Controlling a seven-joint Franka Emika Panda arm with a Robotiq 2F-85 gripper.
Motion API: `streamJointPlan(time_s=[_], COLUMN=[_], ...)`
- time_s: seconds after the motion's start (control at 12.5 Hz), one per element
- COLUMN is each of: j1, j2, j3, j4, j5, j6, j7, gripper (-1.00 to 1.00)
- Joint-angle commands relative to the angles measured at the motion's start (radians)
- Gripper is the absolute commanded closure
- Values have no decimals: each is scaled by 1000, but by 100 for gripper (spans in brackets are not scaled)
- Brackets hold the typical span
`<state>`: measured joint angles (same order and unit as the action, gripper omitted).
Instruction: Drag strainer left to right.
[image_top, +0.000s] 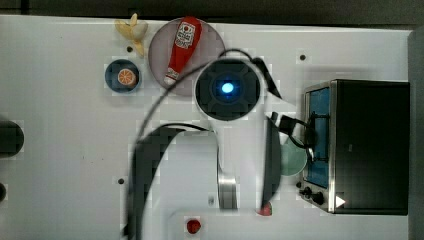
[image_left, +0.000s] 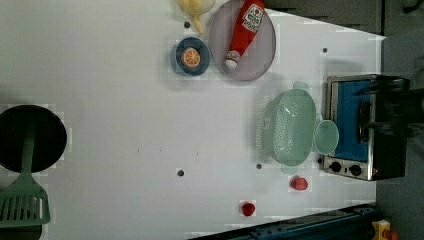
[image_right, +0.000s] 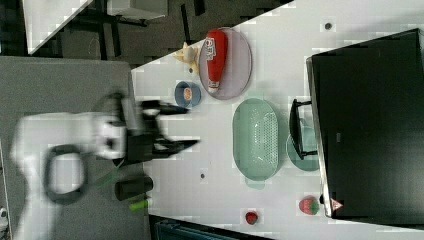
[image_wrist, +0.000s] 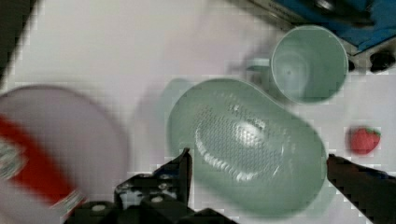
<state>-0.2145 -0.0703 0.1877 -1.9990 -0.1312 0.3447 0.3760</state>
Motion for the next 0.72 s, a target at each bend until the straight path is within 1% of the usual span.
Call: streamJointPlan(time_s=[0.08,0.24,0.32,0.48,0.72], j1=[-18,-18,-18,-18,-18], j2=[-42,-69,-82,-95,-95], j3=[-19,-20,-19,-20,-25], j4=[102,170,186,188,188], j5=[108,108,109,110,110], j6=[-191,-230,-249,-281,-282], j7=[-194,-278,-291,-291,-291], gripper=[-100,-100,-100,-100,-100])
